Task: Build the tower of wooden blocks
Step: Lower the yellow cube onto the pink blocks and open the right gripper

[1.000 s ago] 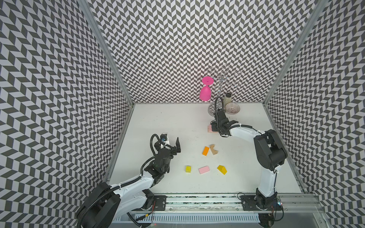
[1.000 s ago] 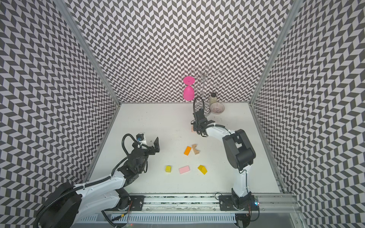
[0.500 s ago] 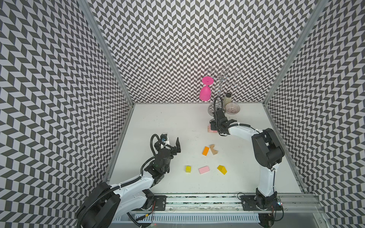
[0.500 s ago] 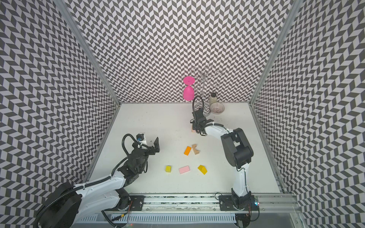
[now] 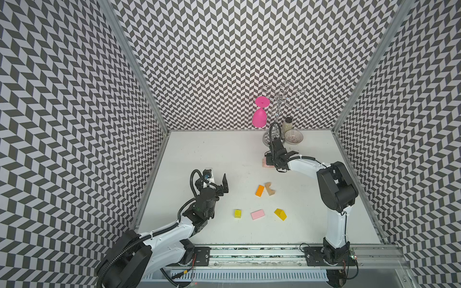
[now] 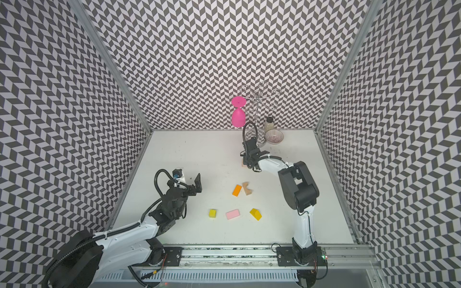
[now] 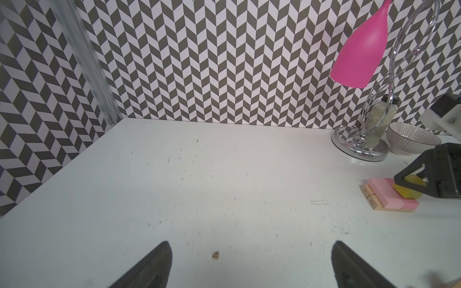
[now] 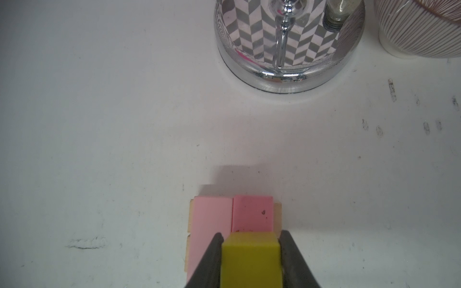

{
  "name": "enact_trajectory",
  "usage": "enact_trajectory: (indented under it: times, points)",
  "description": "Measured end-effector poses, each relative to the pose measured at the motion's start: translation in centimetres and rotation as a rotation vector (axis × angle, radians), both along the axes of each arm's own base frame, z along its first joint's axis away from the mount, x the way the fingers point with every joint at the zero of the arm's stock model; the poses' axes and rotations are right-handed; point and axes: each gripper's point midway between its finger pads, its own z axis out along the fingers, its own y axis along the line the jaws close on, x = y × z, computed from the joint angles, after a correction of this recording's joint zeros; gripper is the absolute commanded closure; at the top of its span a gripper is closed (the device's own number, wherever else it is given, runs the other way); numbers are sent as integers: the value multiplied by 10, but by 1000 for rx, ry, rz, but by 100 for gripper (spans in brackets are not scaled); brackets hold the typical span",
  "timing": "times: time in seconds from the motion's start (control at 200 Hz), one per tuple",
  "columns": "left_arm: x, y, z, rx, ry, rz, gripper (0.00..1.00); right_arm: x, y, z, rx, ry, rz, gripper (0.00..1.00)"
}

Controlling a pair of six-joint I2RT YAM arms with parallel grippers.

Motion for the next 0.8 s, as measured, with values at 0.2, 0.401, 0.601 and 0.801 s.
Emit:
enact_trajectory:
  times: [0.2,0.401,0.601,0.801]
  points:
    - [0,0,0,1,0,0,0,0,1,0,3,-1,-2,97]
    - [0,-1,0,1,0,-4,0,1,1,-1,12,1,-18,93]
    - [-1,-2,0,4,0,-6,0,2,2,-1,15,-1,-28,92]
    - [-1,-2,0,5,1,-6,0,4,2,-1,15,-6,-40,91]
